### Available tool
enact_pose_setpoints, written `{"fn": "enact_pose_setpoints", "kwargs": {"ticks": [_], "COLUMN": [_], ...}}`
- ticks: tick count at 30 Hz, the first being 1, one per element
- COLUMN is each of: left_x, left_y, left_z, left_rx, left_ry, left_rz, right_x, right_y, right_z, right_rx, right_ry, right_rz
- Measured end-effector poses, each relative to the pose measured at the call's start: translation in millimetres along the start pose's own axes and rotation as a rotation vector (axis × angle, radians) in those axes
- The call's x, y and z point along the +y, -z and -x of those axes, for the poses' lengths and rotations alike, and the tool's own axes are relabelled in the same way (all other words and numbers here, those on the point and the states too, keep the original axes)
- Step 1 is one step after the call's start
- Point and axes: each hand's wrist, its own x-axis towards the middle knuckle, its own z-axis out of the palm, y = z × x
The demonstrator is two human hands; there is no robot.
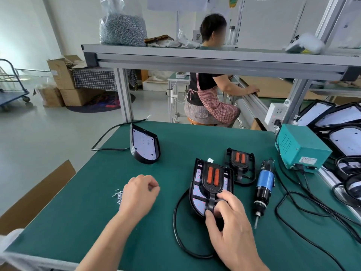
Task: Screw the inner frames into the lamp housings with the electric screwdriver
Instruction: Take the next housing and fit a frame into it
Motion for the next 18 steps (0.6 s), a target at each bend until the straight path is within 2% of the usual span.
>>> {"fn": "enact_pose_setpoints", "kwargs": {"ticks": [5, 7, 10, 14, 18], "left_x": [-17.1, -17.8, -16.5, -10.1, -7.9], "left_y": [39.0, 45.6, 43.7, 32.7, 23.1], "left_z": [-4.4, -0.4, 6.9, 8.9, 5.4], "left_rx": [-0.242, -0.344, -0.405, -0.347, -0.328], "left_ry": [0.039, 0.023, -0.005, -0.036, -0.076], "left_rz": [-0.142, -0.203, -0.277, -0.249, -0.257], "right_x": [-3.7, -1.3, 15.9, 50.1, 75.5], "right_y": [7.8, 17.2, 35.2, 64.7, 78.2], "right_z": [-6.9, -12.6, -25.3, -44.6, -53.2], "right_rx": [0.139, 0.205, 0.241, 0.168, -0.070], "right_ry": [-0.019, -0.040, -0.125, -0.474, -0.705], "right_rz": [-0.107, -0.086, 0.031, 0.159, 0.212]}}
